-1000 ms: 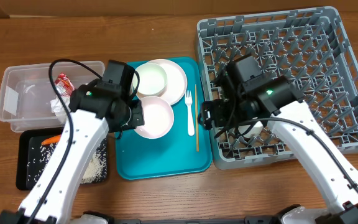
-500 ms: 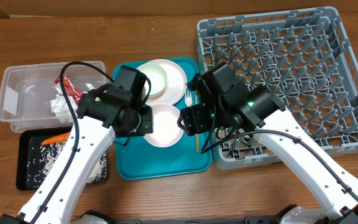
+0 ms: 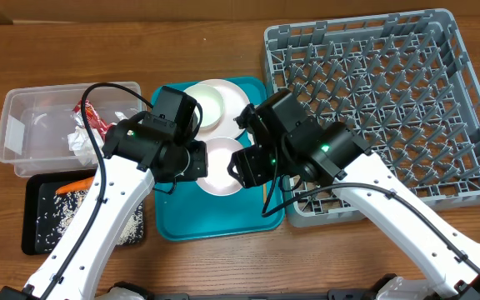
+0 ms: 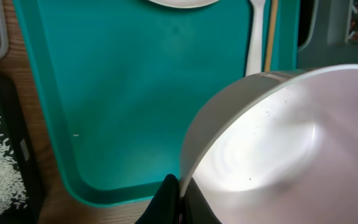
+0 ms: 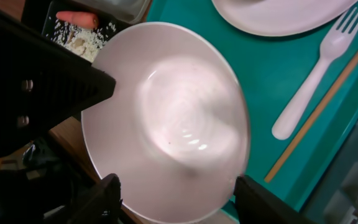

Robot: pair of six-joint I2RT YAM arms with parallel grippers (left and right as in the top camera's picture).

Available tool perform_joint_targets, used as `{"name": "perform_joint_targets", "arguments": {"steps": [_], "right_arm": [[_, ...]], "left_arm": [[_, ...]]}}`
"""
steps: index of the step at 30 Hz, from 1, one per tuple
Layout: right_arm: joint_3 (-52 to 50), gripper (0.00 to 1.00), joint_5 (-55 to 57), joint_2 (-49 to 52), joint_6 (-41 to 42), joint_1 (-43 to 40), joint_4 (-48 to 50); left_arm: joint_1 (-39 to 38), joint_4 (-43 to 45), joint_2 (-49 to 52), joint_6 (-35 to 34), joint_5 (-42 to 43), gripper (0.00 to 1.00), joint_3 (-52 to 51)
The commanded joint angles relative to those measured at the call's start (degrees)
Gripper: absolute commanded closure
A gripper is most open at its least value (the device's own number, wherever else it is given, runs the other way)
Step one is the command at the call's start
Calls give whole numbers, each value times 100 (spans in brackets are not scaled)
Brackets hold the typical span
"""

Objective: Sort waste into correct bins and load items into the dishwasher
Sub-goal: 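Bring the right gripper to the bowl and grasp its opposite rim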

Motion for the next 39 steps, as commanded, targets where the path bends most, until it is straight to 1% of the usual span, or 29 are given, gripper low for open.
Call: {"name": "perform_joint_targets", "arguments": {"steps": [1, 5, 12, 14, 15, 16, 21, 24, 29, 31, 34, 37, 39], "right_arm": [[153, 39, -26, -50, 22, 11, 28], [149, 39, -4, -48, 22, 11, 26], [-74, 39, 426, -46, 22, 11, 216], [-162, 37, 518, -46, 17, 11, 387], [-195, 33, 570, -46, 15, 11, 483], [-203, 32, 629, -46, 2, 11, 553], [-203, 31, 793, -46, 0, 11, 807], [-203, 28, 946, -46, -7, 11, 909], [-201, 26, 1008, -46, -22, 11, 1014], [-188, 24, 1032, -46, -24, 11, 1060], [-173, 24, 1027, -46, -20, 11, 1045], [-175, 25, 1027, -46, -17, 11, 815], [-177, 28, 1025, -46, -11, 11, 599]], "left_arm": [[-33, 52, -46, 109, 376, 96, 74], [-33, 76, -46, 109, 391, 96, 74], [-33, 76, -46, 111, 389, 96, 74], [-33, 74, -46, 111, 387, 96, 74], [-33, 76, -46, 111, 385, 96, 74], [-33, 74, -46, 111, 385, 96, 74], [-33, 70, -46, 127, 385, 96, 74], [-33, 70, -46, 138, 363, 96, 74], [-33, 70, -46, 136, 363, 96, 74], [-33, 72, -46, 136, 363, 96, 74], [-33, 66, -46, 136, 363, 96, 74], [-33, 63, -46, 136, 363, 96, 74], [-33, 68, -46, 133, 363, 96, 74]]}}
